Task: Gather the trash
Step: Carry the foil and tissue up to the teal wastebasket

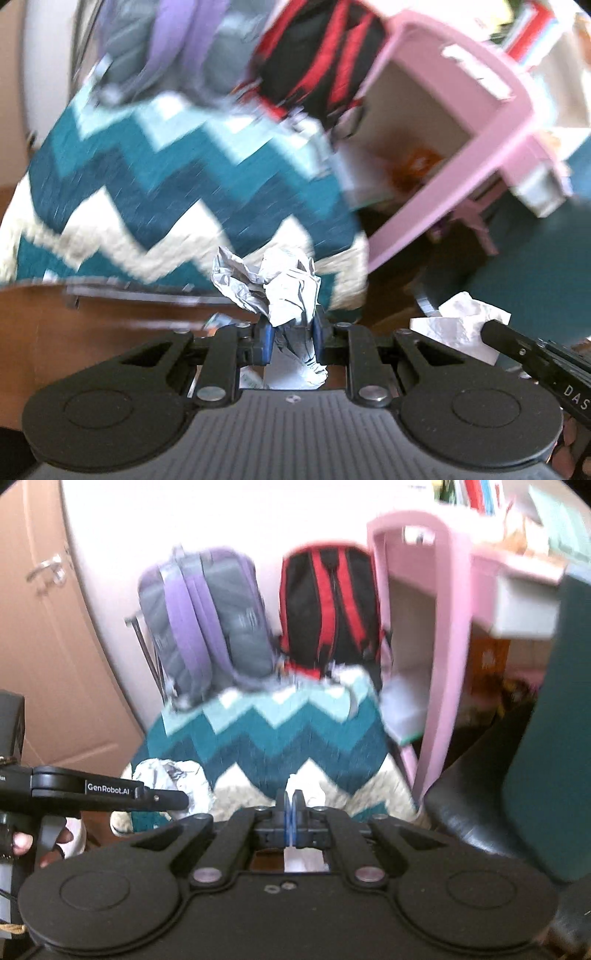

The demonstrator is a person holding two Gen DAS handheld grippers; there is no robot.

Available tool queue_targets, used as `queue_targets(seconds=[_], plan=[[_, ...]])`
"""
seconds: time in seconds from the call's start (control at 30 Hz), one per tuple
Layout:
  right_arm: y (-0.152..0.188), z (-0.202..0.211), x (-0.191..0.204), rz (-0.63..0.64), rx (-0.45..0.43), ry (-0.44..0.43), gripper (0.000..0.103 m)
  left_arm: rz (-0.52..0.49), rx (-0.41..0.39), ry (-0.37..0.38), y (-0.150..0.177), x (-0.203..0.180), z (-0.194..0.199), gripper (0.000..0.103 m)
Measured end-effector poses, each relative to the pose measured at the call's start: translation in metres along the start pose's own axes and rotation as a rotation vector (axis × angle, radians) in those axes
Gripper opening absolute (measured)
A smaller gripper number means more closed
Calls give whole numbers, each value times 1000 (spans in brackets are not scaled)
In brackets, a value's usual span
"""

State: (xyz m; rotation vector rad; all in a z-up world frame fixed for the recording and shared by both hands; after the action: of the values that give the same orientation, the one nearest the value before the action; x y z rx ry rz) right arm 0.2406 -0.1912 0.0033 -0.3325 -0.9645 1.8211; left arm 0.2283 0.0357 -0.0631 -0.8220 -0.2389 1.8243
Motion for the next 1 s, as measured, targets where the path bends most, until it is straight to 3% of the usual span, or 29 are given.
queue_targets(seconds=[0.2,0.6,0.8,1.0], plan=[[-32,66,-12,60,-142,41,1,-136,-111,70,-22,-73,49,20],[-112,181,-90,45,-410,259,1,-392,-262,237,-78,-246,111,20],[-133,213,-145,-18,-480,354,1,-496,-283,311,-95,-335,112,20],[-139,216,-198,-57,-470,443,1,-563,-243,369,-99,-408,83,20]])
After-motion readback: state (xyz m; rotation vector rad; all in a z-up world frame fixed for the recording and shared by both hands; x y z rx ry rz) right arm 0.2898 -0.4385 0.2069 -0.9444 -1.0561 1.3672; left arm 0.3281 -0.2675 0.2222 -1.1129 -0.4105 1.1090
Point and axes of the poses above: each gripper's, at about its wrist camera, not at the fingertips, and z roughly against the way its jaws point, x to its left, y to its underside, the point moved 4 cm from there along -z, roughly the way its jaws point, and after that the axes turned 2 degrees about x, right-handed, at the moved point
